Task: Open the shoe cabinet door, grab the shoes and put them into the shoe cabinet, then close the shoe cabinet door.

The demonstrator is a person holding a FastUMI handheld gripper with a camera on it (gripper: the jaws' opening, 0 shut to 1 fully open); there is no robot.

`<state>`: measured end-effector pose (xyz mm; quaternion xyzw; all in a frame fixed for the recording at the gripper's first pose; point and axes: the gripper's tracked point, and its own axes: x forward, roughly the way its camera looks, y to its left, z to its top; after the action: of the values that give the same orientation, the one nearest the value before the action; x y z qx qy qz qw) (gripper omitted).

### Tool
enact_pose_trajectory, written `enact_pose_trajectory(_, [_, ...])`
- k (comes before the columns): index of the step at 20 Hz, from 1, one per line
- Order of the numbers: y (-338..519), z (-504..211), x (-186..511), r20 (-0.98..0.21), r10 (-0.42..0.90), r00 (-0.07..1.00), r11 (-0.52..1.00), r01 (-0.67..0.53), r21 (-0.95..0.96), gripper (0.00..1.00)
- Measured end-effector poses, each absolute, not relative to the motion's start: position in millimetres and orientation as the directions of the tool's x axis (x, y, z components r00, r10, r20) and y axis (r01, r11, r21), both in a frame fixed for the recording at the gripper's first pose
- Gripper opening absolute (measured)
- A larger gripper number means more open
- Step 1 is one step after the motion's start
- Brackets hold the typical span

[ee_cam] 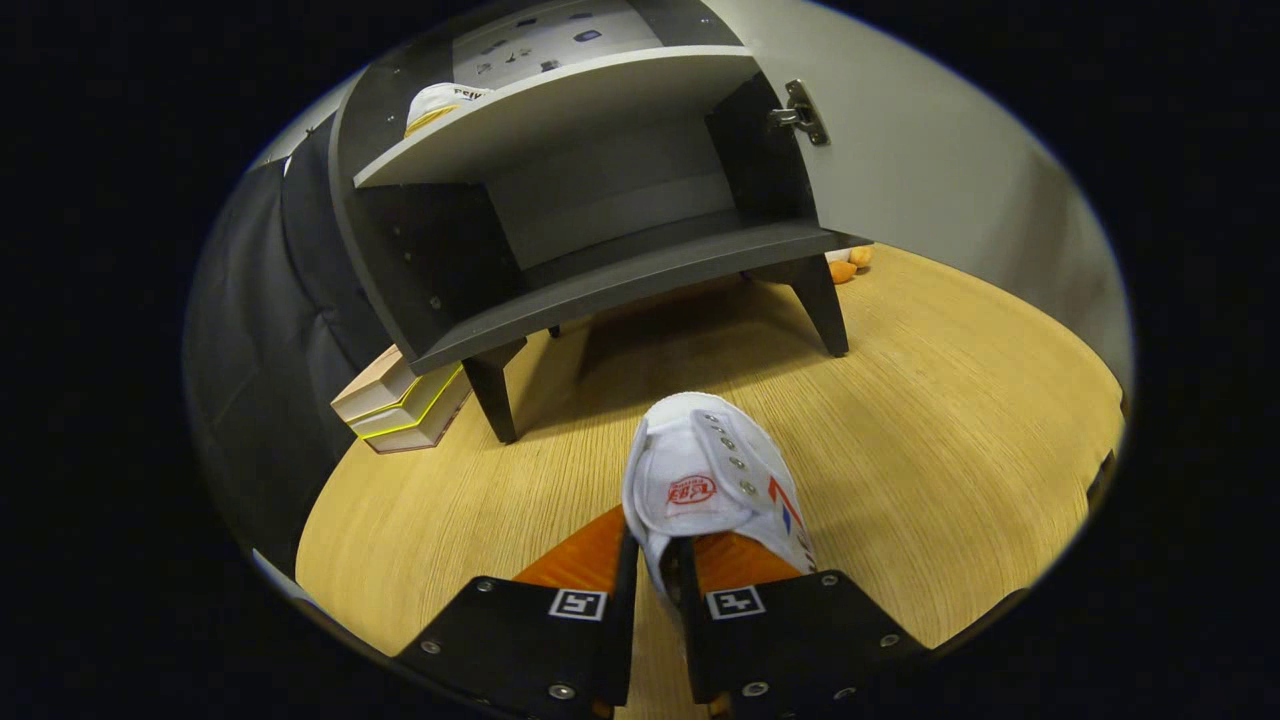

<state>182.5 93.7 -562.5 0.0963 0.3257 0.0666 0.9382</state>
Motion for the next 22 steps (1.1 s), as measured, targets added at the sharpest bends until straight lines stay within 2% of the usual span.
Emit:
enact_pose_trajectory(1, [96.4, -564.2, 185.8, -0.603, 0.192, 0.774, 0.971, -0.063, 0.229, 0.20])
enact_pose_trajectory(4, [98.5, -563.6, 188.5, -0.613, 0.188, 0.768, 0.973, -0.060, 0.223, 0.03])
enact_pose_trajectory(15, [107.1, -504.3, 166.0, -0.628, 0.196, 0.753, 0.972, -0.065, 0.226, 0.02])
enact_pose_trajectory(22, [129.0, -410.7, 133.0, -0.561, 0.205, 0.802, 0.971, -0.094, 0.220, 0.02])
